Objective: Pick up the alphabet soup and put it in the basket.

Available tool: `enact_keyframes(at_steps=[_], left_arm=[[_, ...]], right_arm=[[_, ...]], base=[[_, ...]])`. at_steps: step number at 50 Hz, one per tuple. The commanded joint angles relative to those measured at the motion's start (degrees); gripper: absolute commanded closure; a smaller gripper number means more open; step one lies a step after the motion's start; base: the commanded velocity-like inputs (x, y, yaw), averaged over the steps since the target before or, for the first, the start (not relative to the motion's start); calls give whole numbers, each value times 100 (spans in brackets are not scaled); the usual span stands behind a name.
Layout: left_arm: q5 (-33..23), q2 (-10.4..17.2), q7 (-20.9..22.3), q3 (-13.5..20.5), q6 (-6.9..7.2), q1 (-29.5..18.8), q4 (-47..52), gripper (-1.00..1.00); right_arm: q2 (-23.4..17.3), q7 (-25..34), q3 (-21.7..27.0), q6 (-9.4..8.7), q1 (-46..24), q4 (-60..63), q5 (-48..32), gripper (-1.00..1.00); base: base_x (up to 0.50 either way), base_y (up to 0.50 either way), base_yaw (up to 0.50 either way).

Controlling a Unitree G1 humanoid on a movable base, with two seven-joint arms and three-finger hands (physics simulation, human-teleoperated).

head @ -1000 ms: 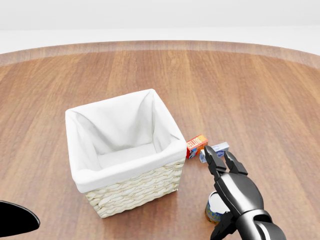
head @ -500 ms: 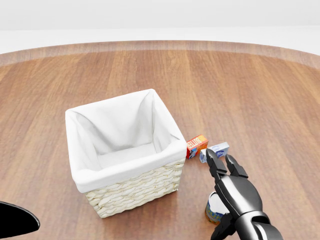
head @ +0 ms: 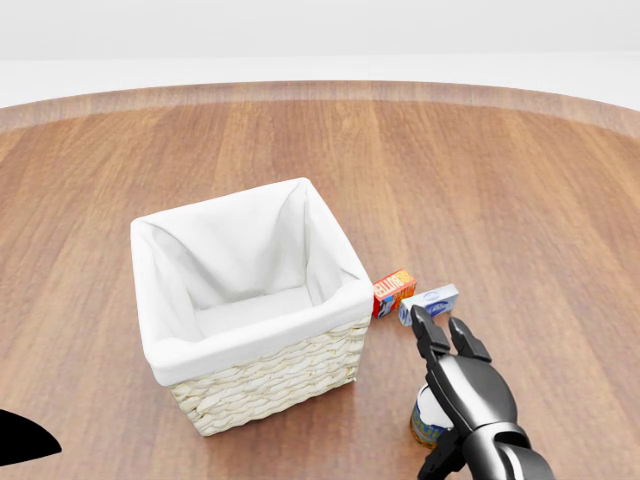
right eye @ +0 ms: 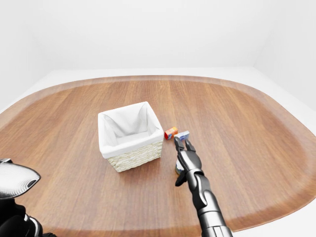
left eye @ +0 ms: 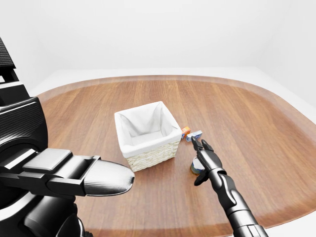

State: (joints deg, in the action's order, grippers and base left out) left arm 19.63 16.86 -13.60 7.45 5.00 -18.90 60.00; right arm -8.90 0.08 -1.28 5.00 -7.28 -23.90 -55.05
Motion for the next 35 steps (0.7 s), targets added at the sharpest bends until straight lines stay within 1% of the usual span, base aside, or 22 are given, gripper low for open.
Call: enact_keyframes(at_steps=[1,3,10,15,17,21,26,35], left_arm=[[55,37,-42,-13,0,19,0,-100],[15,14,-13,-14,0,21,0,-100],[-91,-41,74,-25,0,10,0,-100],[-19,-8,14,-24,0,-6,0,-100],[-32,-5,28,-26,0,10,0,-100],[-82,-37,63,-33,0,12,0,-100],[28,25,-40,-40,0,-5,0,-100],[-155,-83,115,-37,0,16,0,-100]], right_arm=[[-31,-231,-37,0,-196,-534,93,-100],[4,-148,-44,0,-165,-522,149,-100],[4,-173,-128,0,-189,-755,98,-100],[-21,149,-136,0,-110,-633,63,-100],[-30,137,-137,0,-111,-675,50,-100],[-15,289,-151,0,13,-486,0,-100],[-3,444,-158,0,53,-446,-27,-100],[14,409,-138,0,-23,-550,21,-100]], base=[[0,0,0],[0,0,0],[0,0,0],[0,0,0],[0,0,0],[0,0,0],[0,0,0],[0,0,0]])
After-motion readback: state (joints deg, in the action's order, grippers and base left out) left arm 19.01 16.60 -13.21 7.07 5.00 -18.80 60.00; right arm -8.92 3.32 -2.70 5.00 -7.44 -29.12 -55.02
